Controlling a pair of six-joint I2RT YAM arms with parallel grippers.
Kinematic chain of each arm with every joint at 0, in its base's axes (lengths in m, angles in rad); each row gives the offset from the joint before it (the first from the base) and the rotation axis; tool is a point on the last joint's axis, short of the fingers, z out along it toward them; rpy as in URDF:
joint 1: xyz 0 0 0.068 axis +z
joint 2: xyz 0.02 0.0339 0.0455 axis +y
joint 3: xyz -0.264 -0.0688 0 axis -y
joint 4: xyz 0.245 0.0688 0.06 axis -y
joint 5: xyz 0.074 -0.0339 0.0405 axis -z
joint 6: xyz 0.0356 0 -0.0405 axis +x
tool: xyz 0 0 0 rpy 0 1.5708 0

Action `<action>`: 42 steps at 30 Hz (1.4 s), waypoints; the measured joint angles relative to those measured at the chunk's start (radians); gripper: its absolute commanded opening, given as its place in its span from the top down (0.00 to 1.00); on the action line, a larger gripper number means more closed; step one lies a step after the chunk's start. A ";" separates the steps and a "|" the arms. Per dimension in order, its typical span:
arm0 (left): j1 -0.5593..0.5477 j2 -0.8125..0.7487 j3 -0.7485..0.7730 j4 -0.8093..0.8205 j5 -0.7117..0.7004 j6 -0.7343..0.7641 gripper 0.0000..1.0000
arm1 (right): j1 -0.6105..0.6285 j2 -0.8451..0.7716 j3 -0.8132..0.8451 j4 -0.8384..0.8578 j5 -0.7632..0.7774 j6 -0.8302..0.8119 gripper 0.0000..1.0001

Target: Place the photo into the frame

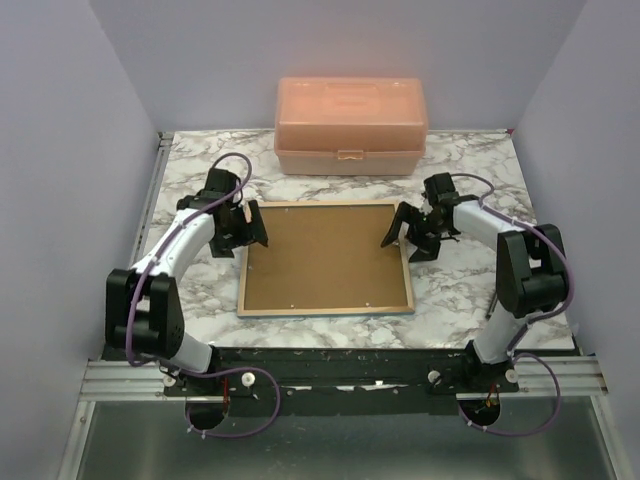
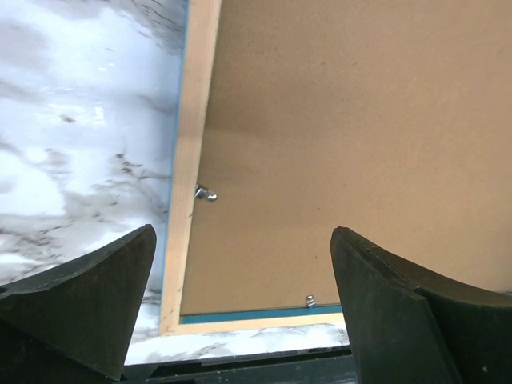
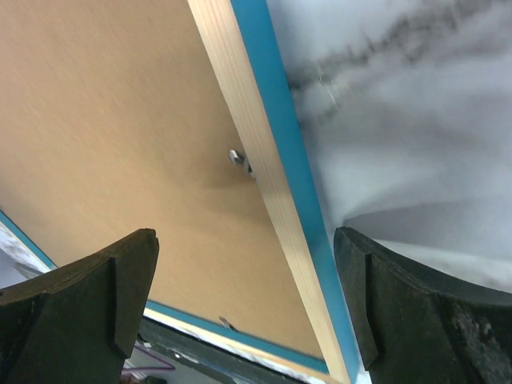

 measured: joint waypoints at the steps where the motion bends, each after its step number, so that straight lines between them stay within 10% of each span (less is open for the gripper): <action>1: 0.000 -0.029 -0.001 -0.007 -0.011 0.003 0.07 | 0.002 -0.024 -0.023 -0.008 0.009 0.000 0.00; 11: -0.019 -0.378 -0.120 0.009 0.011 0.014 0.07 | 0.006 -0.232 -0.176 -0.118 0.082 -0.040 0.07; 19: -0.270 -0.463 -0.216 0.043 0.057 -0.009 0.07 | 0.013 -0.319 -0.356 -0.153 0.060 -0.030 0.25; 32: -0.614 -0.412 -0.164 0.108 -0.041 0.005 0.02 | 0.039 -0.316 -0.398 -0.137 0.003 -0.031 0.99; 42: -0.715 -0.385 -0.101 0.138 -0.093 0.100 0.02 | 0.050 -0.310 -0.297 -0.240 0.054 -0.072 1.00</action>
